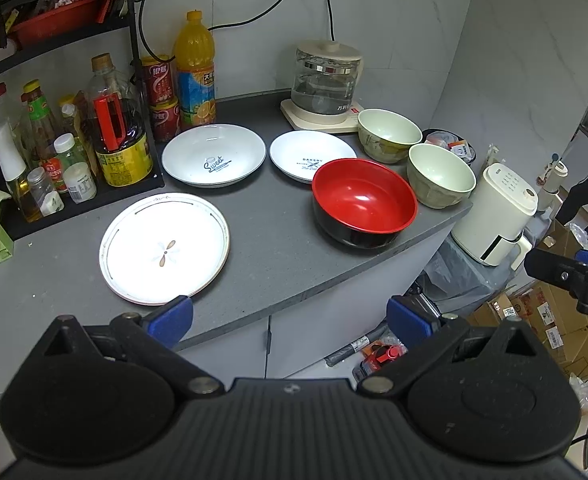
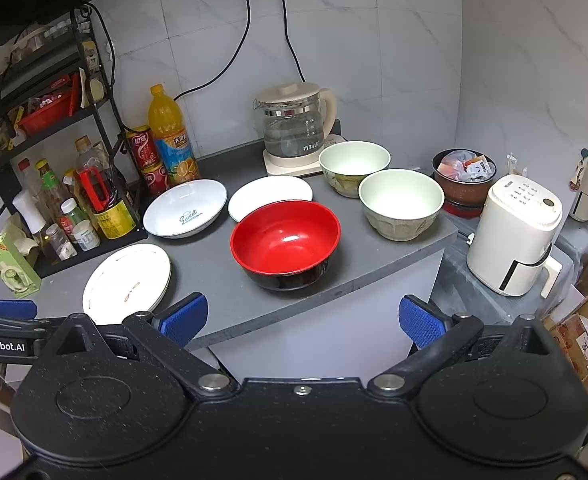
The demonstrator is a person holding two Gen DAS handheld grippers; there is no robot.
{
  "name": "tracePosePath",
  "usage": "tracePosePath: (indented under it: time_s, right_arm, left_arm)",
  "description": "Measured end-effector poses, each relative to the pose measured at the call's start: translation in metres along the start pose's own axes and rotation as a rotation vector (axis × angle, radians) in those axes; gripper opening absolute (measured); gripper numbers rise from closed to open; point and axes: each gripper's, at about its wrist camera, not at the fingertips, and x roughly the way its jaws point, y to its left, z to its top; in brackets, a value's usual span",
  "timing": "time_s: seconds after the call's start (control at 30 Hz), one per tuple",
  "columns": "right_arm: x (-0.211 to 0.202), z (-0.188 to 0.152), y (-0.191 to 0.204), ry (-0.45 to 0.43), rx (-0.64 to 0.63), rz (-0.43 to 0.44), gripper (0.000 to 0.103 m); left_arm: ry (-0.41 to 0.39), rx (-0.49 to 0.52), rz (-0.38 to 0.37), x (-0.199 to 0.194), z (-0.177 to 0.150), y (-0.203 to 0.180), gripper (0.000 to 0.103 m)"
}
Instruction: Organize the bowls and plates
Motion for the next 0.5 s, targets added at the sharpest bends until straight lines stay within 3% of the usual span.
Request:
tracePosePath:
  time_s: [0.5]
  right_arm:
    - [0.0029,0.0009,-0.0054,0.014,0.005,0.003,0.103]
  left_arm:
    - [-0.006,0.016,-0.013,-0.0018,0.0022,-0.0096,0.102]
